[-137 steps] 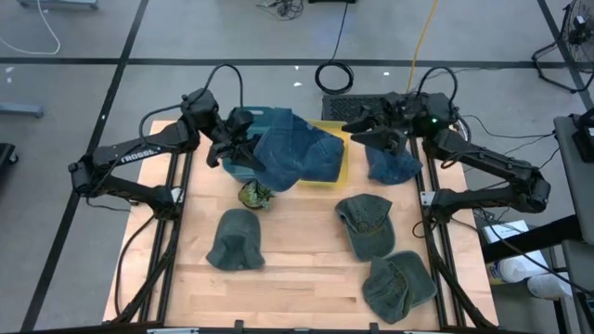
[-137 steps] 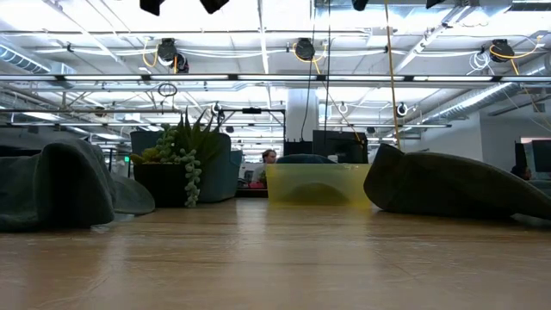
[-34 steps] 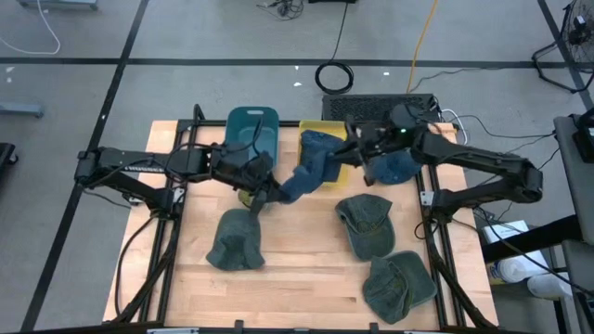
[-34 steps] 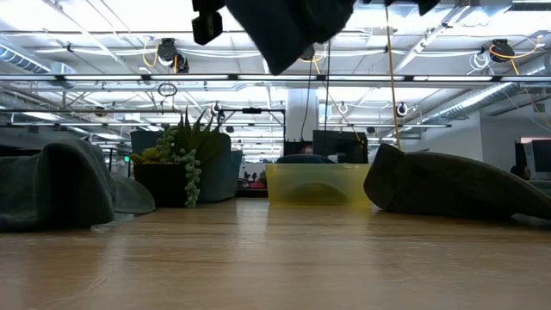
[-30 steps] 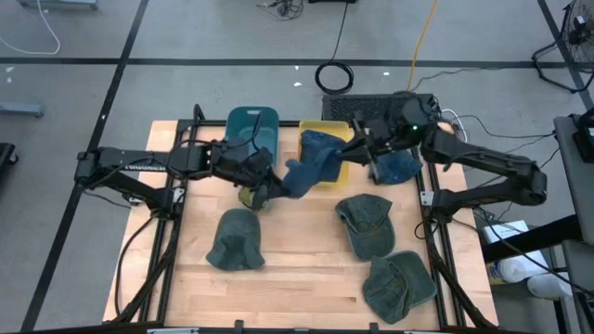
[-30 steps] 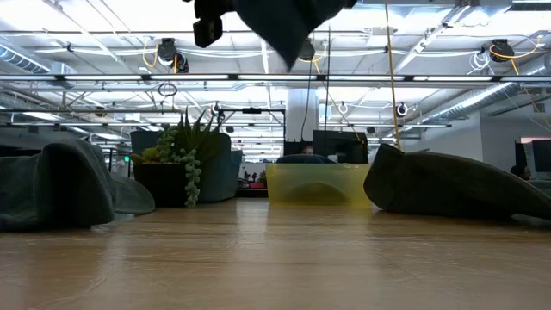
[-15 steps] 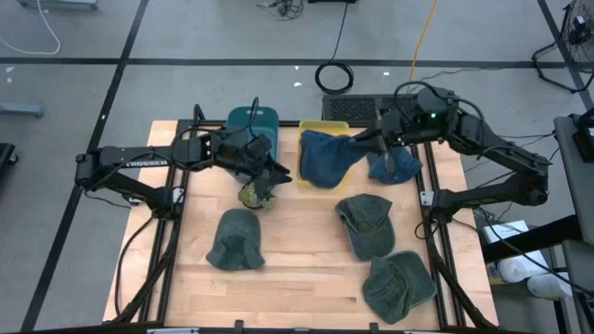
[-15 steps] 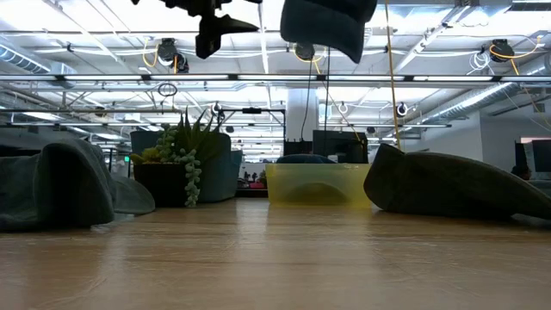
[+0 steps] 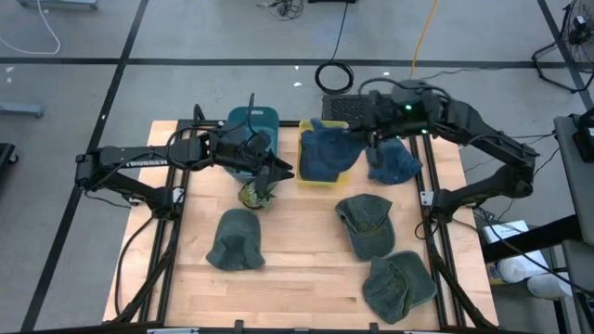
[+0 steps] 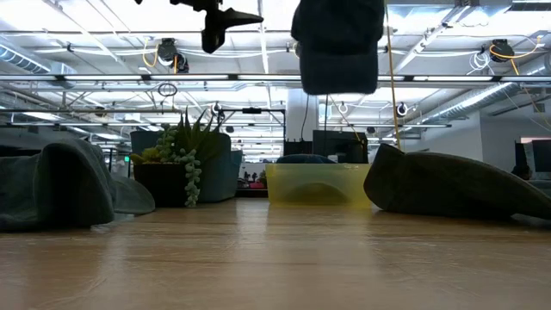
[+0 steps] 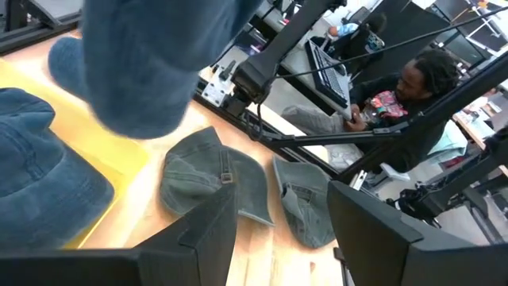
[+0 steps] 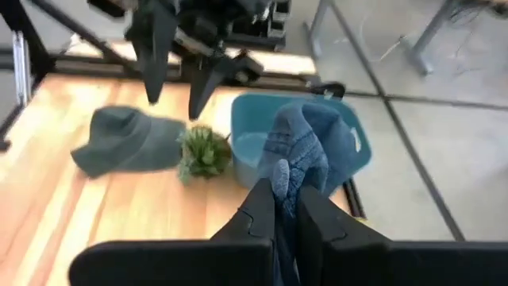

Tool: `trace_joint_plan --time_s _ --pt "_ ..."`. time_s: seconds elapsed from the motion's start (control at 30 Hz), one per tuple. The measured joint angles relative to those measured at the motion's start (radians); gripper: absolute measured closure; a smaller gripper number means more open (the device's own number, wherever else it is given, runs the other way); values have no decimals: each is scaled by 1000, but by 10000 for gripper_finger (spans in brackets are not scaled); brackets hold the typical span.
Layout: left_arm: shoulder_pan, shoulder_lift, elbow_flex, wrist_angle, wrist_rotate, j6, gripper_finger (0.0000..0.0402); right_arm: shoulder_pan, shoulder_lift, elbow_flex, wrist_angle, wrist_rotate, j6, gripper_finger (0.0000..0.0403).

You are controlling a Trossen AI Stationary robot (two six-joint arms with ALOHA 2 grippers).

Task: Pick & Place hat
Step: Put the bottom blue cap into the yellow bin

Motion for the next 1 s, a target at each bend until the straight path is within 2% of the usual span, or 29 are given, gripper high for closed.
trace_joint_plan --time_s 0.07,0.17,0.23,0.47,0.6,0.83,1.0 --pt "0 0 0 0 2 2 199 -7 39 33 -16 -27 -7 398" --pt "0 0 0 0 38 3 199 -40 89 70 -23 -161 18 398" --pt "0 0 0 -1 55 3 199 -65 110 80 -20 -206 29 398" --pt "0 0 0 -1 70 -1 199 -144 152 80 -18 -213 11 398" --pt "0 0 0 -1 70 -1 199 -186 202 80 -36 -285 7 398" --pt "0 0 0 -1 72 3 199 -233 267 75 -35 -282 -27 398" --pt "0 0 0 -1 72 3 199 -251 277 23 -21 -283 -37 398"
